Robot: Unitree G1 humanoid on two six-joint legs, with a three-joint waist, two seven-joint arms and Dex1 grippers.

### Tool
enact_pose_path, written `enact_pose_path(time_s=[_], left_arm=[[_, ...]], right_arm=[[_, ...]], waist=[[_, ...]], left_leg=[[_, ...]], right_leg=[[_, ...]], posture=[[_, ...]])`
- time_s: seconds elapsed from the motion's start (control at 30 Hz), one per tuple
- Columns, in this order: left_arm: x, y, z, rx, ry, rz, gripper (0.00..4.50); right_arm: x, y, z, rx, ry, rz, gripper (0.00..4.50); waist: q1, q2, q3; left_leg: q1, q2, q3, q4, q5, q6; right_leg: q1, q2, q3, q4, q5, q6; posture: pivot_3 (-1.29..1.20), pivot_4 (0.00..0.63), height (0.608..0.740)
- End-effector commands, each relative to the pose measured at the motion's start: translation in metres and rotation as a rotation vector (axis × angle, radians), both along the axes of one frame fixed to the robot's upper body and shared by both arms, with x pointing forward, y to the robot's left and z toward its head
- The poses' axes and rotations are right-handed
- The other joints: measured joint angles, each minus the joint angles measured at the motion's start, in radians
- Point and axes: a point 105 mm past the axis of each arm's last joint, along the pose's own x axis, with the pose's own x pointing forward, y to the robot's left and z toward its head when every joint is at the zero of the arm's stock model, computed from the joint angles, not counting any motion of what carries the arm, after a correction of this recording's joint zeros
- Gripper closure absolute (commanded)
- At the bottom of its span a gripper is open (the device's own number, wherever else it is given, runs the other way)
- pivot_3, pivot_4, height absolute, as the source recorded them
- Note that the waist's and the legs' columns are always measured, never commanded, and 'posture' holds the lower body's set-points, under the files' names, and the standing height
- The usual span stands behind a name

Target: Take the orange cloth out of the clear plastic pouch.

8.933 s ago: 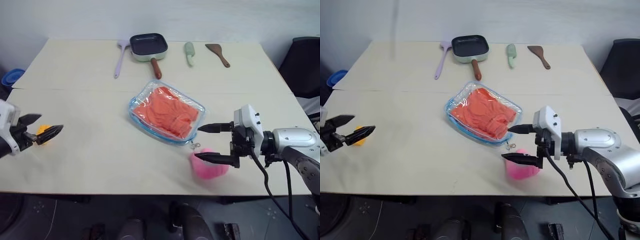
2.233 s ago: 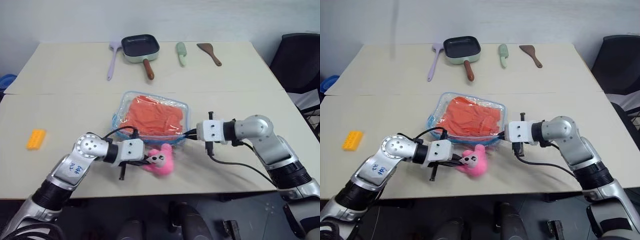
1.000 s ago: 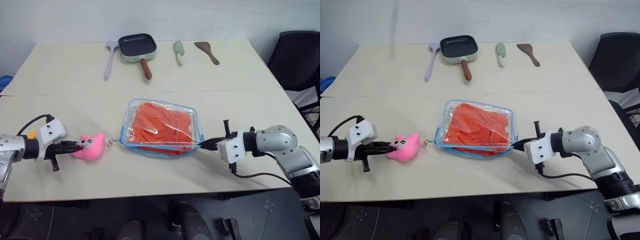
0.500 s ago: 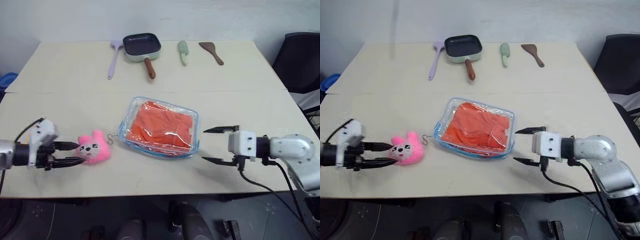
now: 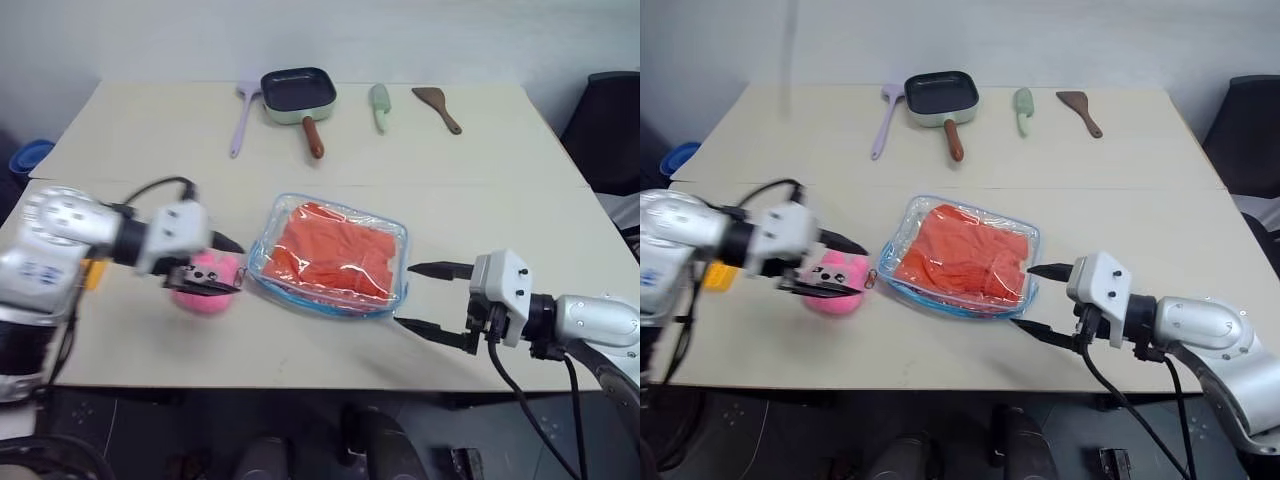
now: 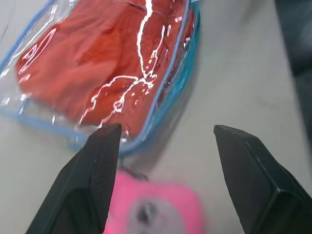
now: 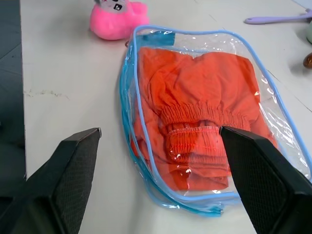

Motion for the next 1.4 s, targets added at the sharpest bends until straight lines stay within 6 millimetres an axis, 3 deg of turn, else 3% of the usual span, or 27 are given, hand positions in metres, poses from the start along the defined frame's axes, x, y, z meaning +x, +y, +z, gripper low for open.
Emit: enact_pose_path(time_s=[0.03,0.27,0.43,0.57,0.87,1.07,1.2,1.23,1.4], left_arm=[[0.024,-0.01,-0.007,0.059,-0.181,-0.047,1.3],[0.033,-0.017,-0.012,0.045,-0.195,-0.122,1.3],[0.02,-0.024,-0.004,-0.029,-0.081,-0.184,1.3],[0.015,-0.019,-0.007,0.024,-0.077,-0.206,1.3],[0.037,-0.017,-0.012,0.067,-0.19,-0.165,1.3],[0.038,-0.024,-0.008,-0.022,-0.134,-0.157,3.03],[0.028,-0.029,-0.008,-0.115,0.004,-0.132,4.29],[0.025,-0.03,-0.008,-0.146,0.043,-0.117,4.48],[0.013,-0.046,-0.008,-0.342,0.245,0.053,4.48]], right_arm=[[-0.007,0.008,0.008,0.018,-0.042,0.002,0.46],[-0.01,0.011,0.005,0.02,-0.042,-0.02,0.46],[-0.011,0.009,0.003,0.019,-0.039,-0.038,0.46],[-0.013,0.011,0.0,0.018,-0.034,-0.039,0.46],[-0.012,0.013,0.0,0.02,-0.039,-0.036,0.46],[-0.011,0.013,0.0,0.016,-0.041,-0.034,0.43],[-0.012,0.014,-0.002,0.011,-0.033,-0.02,0.43],[-0.013,0.015,-0.003,0.009,-0.03,-0.014,0.43],[-0.013,0.018,-0.004,0.005,-0.028,0.008,0.43]], waist=[[-0.001,-0.001,0.0],[0.001,-0.001,0.0],[0.001,-0.001,0.0],[0.0,-0.001,0.0],[0.001,-0.001,0.0],[0.001,-0.001,0.0],[0.001,-0.001,0.0],[0.001,-0.001,0.0],[-0.001,-0.001,0.0]], left_leg=[[0.0,0.0,0.0,0.0,0.0,0.0],[0.001,0.0,0.0,0.001,0.0,0.0],[0.001,0.0,-0.001,0.001,0.0,0.001],[0.001,0.0,-0.002,0.001,0.0,0.001],[0.0,0.0,-0.002,0.001,0.0,0.002],[0.0,0.0,-0.002,0.001,0.0,0.003],[0.0,-0.001,-0.002,0.001,0.0,0.004],[0.0,-0.001,-0.002,0.001,0.0,0.004],[0.0,0.0,-0.002,0.001,0.0,0.004]], right_leg=[[0.0,0.0,0.0,0.0,0.0,0.0],[0.0,0.0,0.0,-0.001,0.0,0.0],[0.0,-0.001,-0.001,0.0,0.001,0.001],[0.0,-0.001,-0.002,0.0,0.001,0.001],[0.001,-0.001,-0.001,-0.002,0.001,0.001],[0.0,-0.001,-0.002,-0.001,0.001,0.002],[0.001,-0.001,-0.002,-0.001,0.002,0.003],[0.001,-0.001,-0.002,-0.001,0.002,0.003],[0.001,-0.001,-0.001,-0.001,0.002,0.003]], posture=[[0.0,0.15,0.74],[0.0,0.15,0.74],[0.0,0.15,0.74],[0.0,0.15,0.74],[0.0,0.15,0.74],[0.0,0.15,0.74],[0.0,0.15,0.74],[0.0,0.15,0.74],[0.0,0.15,0.74]])
